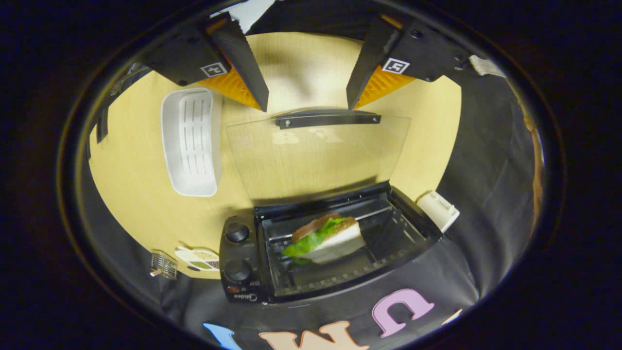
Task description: Open the toaster oven, put the food inside, and close the toaster oven door.
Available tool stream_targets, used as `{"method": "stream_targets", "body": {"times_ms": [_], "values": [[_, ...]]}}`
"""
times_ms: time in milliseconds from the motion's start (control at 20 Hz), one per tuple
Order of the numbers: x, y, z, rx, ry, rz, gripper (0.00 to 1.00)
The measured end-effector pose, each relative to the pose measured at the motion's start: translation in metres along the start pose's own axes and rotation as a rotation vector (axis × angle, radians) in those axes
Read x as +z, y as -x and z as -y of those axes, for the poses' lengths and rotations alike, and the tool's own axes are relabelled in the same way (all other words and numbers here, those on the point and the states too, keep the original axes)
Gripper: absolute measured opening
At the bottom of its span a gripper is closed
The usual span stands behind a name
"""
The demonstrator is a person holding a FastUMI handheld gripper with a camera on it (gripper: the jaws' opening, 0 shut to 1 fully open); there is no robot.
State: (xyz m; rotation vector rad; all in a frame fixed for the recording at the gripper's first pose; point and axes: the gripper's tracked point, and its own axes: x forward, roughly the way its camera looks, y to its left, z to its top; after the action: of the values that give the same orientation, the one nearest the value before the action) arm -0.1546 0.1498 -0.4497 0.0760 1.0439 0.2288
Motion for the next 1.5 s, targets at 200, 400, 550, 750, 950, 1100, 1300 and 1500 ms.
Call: {"method": "stream_targets", "body": {"times_ms": [200,400,550,750,950,1100,1300,1500], "values": [[-0.008,-0.025,0.018,-0.066,0.092,-0.039,0.99],[-0.008,-0.029,0.016,-0.045,0.115,-0.055,0.99],[-0.002,-0.024,0.014,-0.032,0.114,-0.05,0.98],[0.008,-0.01,0.011,-0.029,0.112,-0.031,0.98],[0.025,0.009,0.005,-0.012,0.067,0.007,0.98],[0.049,0.024,-0.003,0.008,0.019,0.074,0.98],[0.095,0.039,-0.014,0.03,-0.08,0.192,0.98],[0.125,0.036,-0.027,0.079,-0.103,0.268,0.99]]}}
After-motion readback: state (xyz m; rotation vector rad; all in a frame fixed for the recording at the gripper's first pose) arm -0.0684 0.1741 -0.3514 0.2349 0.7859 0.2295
